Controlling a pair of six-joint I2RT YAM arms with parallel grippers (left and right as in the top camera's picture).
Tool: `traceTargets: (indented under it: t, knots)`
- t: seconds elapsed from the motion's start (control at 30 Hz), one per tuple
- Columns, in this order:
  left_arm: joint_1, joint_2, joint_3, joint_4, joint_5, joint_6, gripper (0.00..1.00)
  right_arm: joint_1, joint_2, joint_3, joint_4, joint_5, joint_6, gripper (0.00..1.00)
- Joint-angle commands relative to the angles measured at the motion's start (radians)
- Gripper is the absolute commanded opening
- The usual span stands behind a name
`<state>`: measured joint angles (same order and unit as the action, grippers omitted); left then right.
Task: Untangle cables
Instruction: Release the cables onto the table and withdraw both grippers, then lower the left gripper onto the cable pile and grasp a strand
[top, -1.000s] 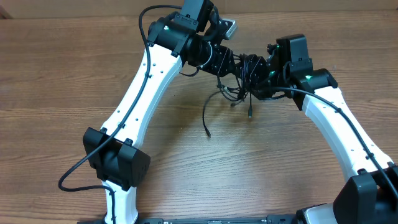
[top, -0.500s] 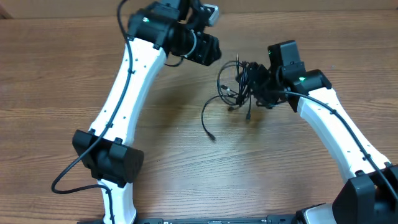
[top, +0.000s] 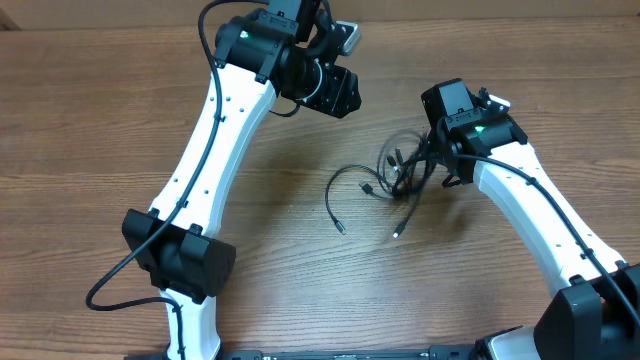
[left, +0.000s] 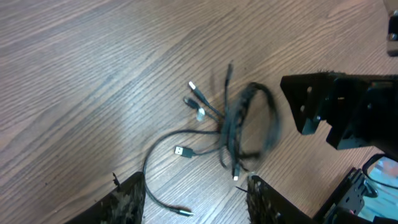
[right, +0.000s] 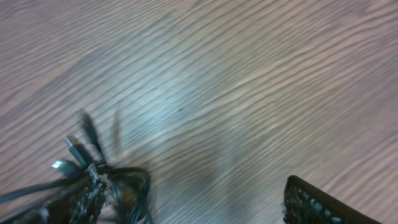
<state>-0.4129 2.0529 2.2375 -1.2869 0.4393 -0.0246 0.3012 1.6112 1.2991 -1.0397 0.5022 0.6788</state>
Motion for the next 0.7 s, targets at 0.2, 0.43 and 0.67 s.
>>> traceTargets:
  t: [0.2, 0.43, 0.67]
  knots:
    - [-0.013, 0.024, 0.002, 0.002, -0.023, -0.013, 0.57, -0.058, -0.017, 0.022, 0.013, -0.224, -0.126, 1.0]
    - [-0.102, 0.102, 0.002, 0.039, -0.01, -0.037, 0.59, -0.399, -0.086, 0.117, 0.006, -0.658, -0.192, 1.0]
    - [-0.124, 0.175, 0.001, 0.082, -0.111, -0.246, 0.63, -0.598, -0.093, 0.116, -0.004, -0.818, -0.243, 1.0]
